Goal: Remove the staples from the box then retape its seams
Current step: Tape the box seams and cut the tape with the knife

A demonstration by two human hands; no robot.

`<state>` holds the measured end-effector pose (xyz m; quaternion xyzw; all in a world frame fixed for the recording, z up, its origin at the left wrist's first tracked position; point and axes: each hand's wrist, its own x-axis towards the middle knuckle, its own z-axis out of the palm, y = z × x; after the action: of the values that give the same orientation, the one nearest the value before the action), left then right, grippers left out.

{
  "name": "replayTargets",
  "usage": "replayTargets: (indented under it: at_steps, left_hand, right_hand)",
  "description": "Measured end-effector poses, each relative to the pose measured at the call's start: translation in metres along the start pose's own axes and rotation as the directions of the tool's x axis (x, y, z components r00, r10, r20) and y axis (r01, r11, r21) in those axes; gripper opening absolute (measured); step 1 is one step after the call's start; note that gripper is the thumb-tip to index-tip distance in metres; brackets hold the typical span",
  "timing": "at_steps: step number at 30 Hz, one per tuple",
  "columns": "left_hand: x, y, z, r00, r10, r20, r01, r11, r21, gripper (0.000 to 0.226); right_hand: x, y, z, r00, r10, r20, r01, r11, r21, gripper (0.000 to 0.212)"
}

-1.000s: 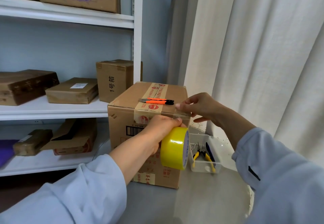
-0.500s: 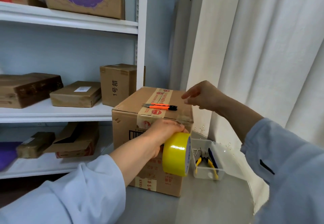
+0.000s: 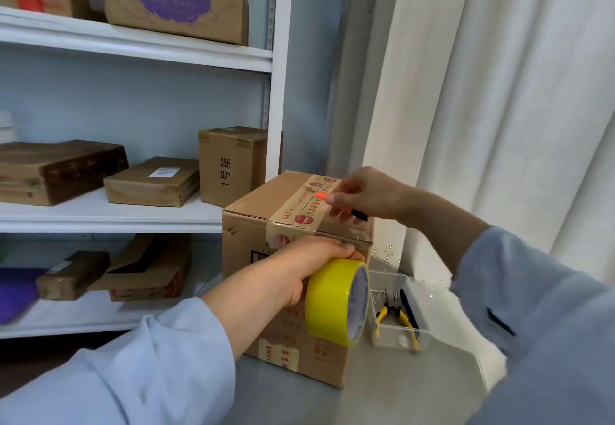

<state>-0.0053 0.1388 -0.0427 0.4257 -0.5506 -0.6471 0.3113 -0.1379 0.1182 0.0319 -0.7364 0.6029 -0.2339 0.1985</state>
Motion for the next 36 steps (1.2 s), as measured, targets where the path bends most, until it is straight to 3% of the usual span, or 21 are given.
replayTargets:
  at_steps: [3,6,10,17,36]
  left_hand:
    - [-0.001,0.004,0.002,0.999,-0.008,-0.040,0.008,1.000,-0.009,0.013]
    - [-0.003,0.006,0.006,0.998,-0.017,-0.059,0.017,1.000,-0.008,0.025]
    - [-0.007,0.004,0.008,0.996,-0.070,-0.049,0.069,0.998,-0.007,0.015]
    - [-0.008,0.005,0.009,0.995,-0.092,-0.040,0.091,0.995,-0.031,0.027]
    - [-0.008,0.002,0.008,0.999,-0.011,-0.049,0.011,1.000,0.009,0.020]
  right_hand:
    - [-0.033,0.014,-0.019,0.988,0.066,0.141,-0.101,0.962,0.256,0.031]
    - [-0.059,0.035,-0.031,0.966,0.155,0.206,-0.216,0.925,0.313,0.032]
    - [-0.086,0.054,-0.035,0.922,0.234,0.308,-0.325,0.901,0.288,0.043]
    - [-0.094,0.066,-0.027,0.881,0.281,0.380,-0.406,0.863,0.301,0.051]
    - [-0.071,0.050,-0.023,0.886,0.279,0.370,-0.365,0.912,0.186,0.049]
